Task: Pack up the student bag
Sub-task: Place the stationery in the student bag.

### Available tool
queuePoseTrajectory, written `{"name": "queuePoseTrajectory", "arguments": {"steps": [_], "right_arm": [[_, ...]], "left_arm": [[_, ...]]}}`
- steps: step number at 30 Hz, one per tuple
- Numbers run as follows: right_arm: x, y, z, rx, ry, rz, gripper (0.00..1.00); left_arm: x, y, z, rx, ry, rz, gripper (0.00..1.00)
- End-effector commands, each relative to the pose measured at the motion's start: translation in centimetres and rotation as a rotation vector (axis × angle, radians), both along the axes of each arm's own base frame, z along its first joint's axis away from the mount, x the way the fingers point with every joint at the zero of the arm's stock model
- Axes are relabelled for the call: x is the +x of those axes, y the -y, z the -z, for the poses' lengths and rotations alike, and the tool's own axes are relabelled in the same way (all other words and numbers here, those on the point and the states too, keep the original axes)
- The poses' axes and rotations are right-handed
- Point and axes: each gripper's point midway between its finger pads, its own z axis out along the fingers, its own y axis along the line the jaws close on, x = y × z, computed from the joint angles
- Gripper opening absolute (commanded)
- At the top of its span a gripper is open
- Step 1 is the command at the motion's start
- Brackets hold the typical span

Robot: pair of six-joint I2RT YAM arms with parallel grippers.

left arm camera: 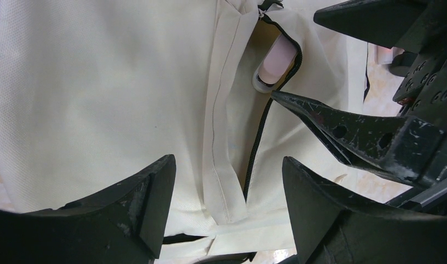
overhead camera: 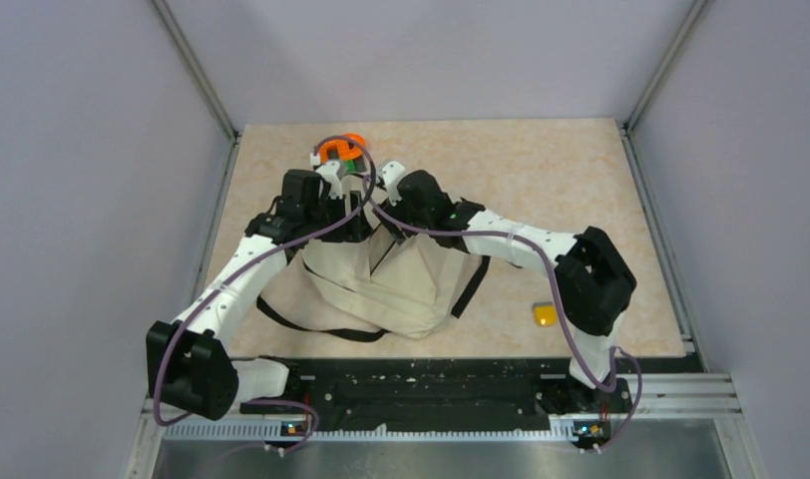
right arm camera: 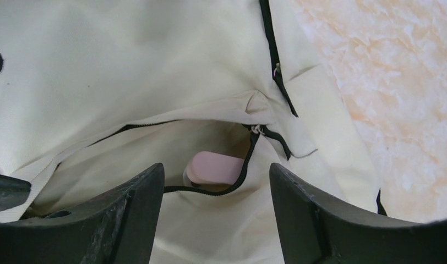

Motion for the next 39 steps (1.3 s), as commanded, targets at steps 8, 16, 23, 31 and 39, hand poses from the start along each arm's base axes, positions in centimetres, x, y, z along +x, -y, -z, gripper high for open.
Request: {"name": "queuePoseTrajectory", "arguments": {"steps": [8, 16, 23, 31, 39], "right_arm": [[2.1, -0.2, 1.0, -0.021, 0.053, 0.202, 0.73], [2.8, 2.5, 3.2, -0.118, 0.05, 0.347, 0.77], [2.6, 4.2, 2.6, -0.115, 0.044, 0.398, 0.79], [0.4, 0.2, -1.8, 0.072, -0.022, 0.184, 0.8], [-4.1, 2.2, -9.8, 0.33, -0.005, 0.123, 0.83]], "left_arm": [[0.4, 0.5, -0.6, -0.015, 0.032, 0.015, 0.76], [0.3, 0.5, -1.1, -0.021, 0.044, 0.017, 0.76], [0.2, 0.6, -1.2, -0.025, 0.048, 0.018, 0.76], [0.2, 0.5, -1.7, -0.023, 0.064, 0.018, 0.76], [0.1, -0.3, -3.7, -0.016, 0.153, -0.012, 0.77]]}}
